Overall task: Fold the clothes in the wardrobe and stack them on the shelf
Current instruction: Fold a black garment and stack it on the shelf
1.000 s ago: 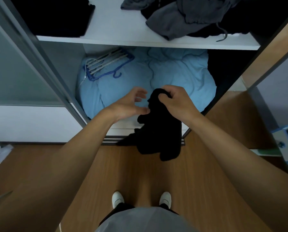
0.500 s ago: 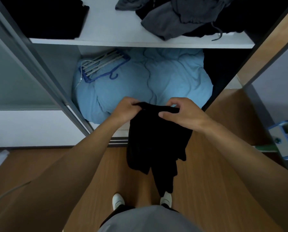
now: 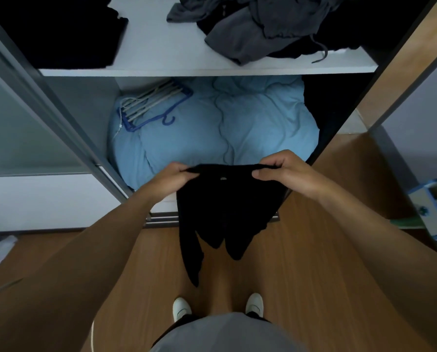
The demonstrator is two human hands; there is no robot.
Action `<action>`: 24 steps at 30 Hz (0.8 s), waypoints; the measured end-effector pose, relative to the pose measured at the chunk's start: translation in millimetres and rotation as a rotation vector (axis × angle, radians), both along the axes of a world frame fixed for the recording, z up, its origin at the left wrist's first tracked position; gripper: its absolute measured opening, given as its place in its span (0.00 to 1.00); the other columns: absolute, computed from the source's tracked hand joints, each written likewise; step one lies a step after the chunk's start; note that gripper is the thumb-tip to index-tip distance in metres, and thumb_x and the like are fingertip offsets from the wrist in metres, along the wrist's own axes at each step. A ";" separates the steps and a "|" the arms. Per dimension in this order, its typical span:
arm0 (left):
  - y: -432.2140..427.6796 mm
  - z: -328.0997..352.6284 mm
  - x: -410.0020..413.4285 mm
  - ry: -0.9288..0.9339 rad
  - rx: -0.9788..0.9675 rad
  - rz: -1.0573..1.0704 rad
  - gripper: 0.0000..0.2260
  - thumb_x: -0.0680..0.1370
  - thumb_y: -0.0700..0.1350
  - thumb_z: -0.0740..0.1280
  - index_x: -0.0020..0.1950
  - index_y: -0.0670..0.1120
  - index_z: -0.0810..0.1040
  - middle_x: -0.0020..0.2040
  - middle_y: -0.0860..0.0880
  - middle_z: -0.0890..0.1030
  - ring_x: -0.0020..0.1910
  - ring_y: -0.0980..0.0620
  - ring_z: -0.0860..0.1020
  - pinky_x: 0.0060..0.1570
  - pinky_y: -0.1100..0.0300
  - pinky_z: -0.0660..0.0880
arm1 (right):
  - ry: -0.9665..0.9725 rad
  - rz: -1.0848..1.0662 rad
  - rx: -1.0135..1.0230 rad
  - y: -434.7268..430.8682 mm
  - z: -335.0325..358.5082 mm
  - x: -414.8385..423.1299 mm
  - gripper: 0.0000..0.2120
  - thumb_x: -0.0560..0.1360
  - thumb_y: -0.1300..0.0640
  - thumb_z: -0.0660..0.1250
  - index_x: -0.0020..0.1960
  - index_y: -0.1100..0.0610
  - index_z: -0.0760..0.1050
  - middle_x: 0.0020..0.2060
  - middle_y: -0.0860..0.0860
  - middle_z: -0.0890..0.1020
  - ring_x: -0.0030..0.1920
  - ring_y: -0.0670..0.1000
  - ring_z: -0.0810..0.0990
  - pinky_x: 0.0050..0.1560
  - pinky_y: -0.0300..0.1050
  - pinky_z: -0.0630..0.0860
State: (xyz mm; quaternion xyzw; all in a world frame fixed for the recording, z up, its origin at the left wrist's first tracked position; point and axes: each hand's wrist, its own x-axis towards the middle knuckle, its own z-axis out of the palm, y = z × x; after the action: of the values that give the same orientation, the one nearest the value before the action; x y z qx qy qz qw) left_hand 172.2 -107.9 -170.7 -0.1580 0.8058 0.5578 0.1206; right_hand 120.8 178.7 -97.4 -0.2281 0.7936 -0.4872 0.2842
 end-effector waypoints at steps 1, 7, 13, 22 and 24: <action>-3.0 4.1 -2.7 0.033 0.007 0.074 0.05 0.77 0.40 0.70 0.42 0.44 0.84 0.34 0.52 0.82 0.33 0.57 0.79 0.34 0.67 0.73 | 0.007 0.059 0.095 2.7 -4.2 -3.8 0.16 0.78 0.54 0.71 0.40 0.66 0.78 0.33 0.55 0.78 0.33 0.52 0.76 0.36 0.46 0.69; -22.0 25.3 -6.2 0.104 -0.212 -0.055 0.19 0.69 0.44 0.78 0.27 0.47 0.69 0.23 0.55 0.64 0.22 0.60 0.63 0.22 0.67 0.60 | 0.138 0.218 0.534 21.5 -31.2 -24.7 0.12 0.73 0.38 0.72 0.44 0.46 0.83 0.41 0.44 0.85 0.44 0.46 0.84 0.46 0.43 0.80; -36.9 27.4 -8.1 0.139 -0.262 0.025 0.16 0.72 0.46 0.76 0.32 0.45 0.71 0.25 0.52 0.66 0.24 0.59 0.65 0.26 0.66 0.62 | 0.176 0.163 0.471 22.6 -32.5 -31.5 0.15 0.68 0.31 0.72 0.40 0.43 0.80 0.36 0.40 0.82 0.39 0.40 0.80 0.40 0.36 0.72; -45.1 24.5 8.3 0.077 -0.256 -0.103 0.15 0.78 0.55 0.71 0.35 0.48 0.77 0.29 0.57 0.76 0.30 0.59 0.74 0.31 0.68 0.68 | 0.398 -0.295 0.040 -16.3 -18.1 -27.7 0.07 0.76 0.58 0.70 0.47 0.47 0.86 0.42 0.47 0.86 0.45 0.49 0.84 0.52 0.52 0.80; -47.5 18.7 14.3 0.079 -0.238 -0.197 0.13 0.75 0.57 0.73 0.40 0.49 0.79 0.32 0.57 0.78 0.33 0.59 0.77 0.34 0.68 0.70 | 0.388 -0.413 -0.111 -20.5 -10.3 -28.7 0.12 0.76 0.62 0.70 0.46 0.46 0.85 0.42 0.45 0.87 0.46 0.48 0.85 0.52 0.48 0.82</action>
State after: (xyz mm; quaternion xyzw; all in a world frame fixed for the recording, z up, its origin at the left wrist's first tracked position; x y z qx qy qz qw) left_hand 186.6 -155.3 -152.0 -0.0692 0.8819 0.4496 0.1236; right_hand 92.1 158.2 -107.7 -0.1656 0.8348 -0.5249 0.0089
